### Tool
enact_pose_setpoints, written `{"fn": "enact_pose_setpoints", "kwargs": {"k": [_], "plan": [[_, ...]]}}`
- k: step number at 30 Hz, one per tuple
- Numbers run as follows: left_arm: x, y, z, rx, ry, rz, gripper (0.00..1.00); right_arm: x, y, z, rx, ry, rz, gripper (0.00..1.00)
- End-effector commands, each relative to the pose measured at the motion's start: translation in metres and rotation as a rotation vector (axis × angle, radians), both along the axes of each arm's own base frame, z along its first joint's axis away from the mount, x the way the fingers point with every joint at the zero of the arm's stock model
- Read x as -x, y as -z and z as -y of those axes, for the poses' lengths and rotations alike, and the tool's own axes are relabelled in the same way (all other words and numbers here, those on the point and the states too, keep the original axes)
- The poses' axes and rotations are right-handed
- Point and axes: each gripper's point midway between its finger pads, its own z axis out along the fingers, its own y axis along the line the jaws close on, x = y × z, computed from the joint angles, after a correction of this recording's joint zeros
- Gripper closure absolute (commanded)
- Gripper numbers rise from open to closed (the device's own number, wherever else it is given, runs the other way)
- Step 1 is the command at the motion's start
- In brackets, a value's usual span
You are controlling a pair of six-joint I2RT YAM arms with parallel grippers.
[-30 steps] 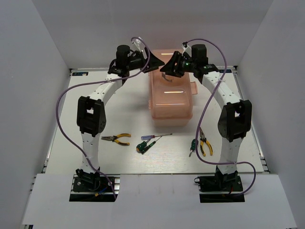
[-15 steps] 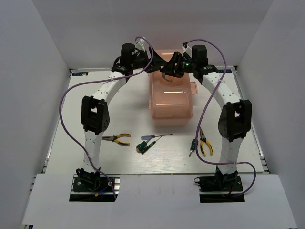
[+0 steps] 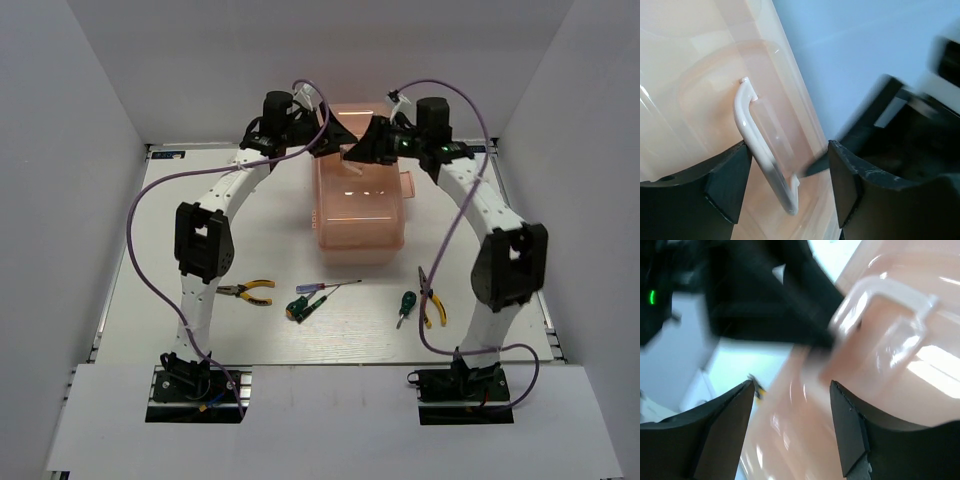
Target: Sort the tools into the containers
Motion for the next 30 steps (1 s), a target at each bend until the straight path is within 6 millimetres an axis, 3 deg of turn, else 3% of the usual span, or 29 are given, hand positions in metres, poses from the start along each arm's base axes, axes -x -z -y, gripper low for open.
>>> {"fn": "enact_pose_setpoints", "kwargs": {"k": [1,3,4,6,9,10,11,13,14,15,16,17,19,21,22,24,26,27,30], "plan": [[0.010,0.035,0.002,-0.086,-0.002,-0.101,0.29,0.040,-0.064,0.039,0.141,-0.066,0.430,0.32],[0.010,0.039,0.000,-0.103,-0.008,-0.107,0.29,0.037,-0.042,0.062,0.278,-0.003,0.487,0.32],[0.009,0.042,-0.001,-0.117,-0.015,-0.104,0.29,0.050,-0.037,0.076,0.320,0.026,0.521,0.32],[0.010,0.046,-0.003,-0.133,-0.020,-0.113,0.30,0.042,-0.036,0.107,0.423,0.145,0.561,0.30],[0.006,0.054,-0.006,-0.163,-0.036,-0.121,0.36,0.029,0.000,0.153,0.543,0.307,0.425,0.28],[0.006,0.057,-0.006,-0.172,-0.032,-0.121,0.38,0.017,0.003,0.173,0.549,0.389,0.361,0.28],[0.005,0.060,-0.007,-0.186,-0.040,-0.121,0.39,0.009,0.020,0.180,0.561,0.400,0.299,0.28],[0.004,0.068,-0.009,-0.199,-0.050,-0.136,0.48,0.002,0.031,0.201,0.565,0.433,0.186,0.28],[0.008,0.070,-0.005,-0.210,-0.035,-0.137,0.52,-0.014,0.054,0.200,0.538,0.442,0.078,0.28],[0.008,0.066,-0.005,-0.207,-0.036,-0.129,0.57,-0.018,0.049,0.198,0.516,0.431,0.041,0.28],[0.008,0.066,-0.005,-0.207,-0.036,-0.129,0.71,-0.023,0.074,0.205,0.503,0.435,-0.073,0.27],[0.008,0.066,-0.005,-0.207,-0.036,-0.129,0.80,-0.037,0.075,0.215,0.465,0.463,-0.111,0.26],[0.005,0.063,-0.003,-0.197,-0.037,-0.108,0.99,-0.043,0.088,0.209,0.379,0.417,-0.154,0.23],[0.003,0.063,-0.001,-0.180,-0.035,-0.107,1.00,-0.051,0.103,0.210,0.355,0.389,-0.168,0.21],[0.004,0.062,0.000,-0.172,-0.028,-0.116,1.00,-0.052,0.101,0.202,0.313,0.346,-0.156,0.21],[0.003,0.060,0.001,-0.162,-0.032,-0.112,1.00,-0.059,0.114,0.206,0.290,0.341,-0.183,0.19],[0.003,0.057,0.003,-0.150,-0.027,-0.114,1.00,-0.062,0.111,0.202,0.224,0.298,-0.176,0.19],[0.003,0.057,0.003,-0.150,-0.027,-0.114,1.00,-0.061,0.122,0.201,0.196,0.292,-0.215,0.19],[0.001,0.055,0.004,-0.145,-0.028,-0.104,1.00,-0.059,0.118,0.189,0.095,0.230,-0.211,0.21]]}}
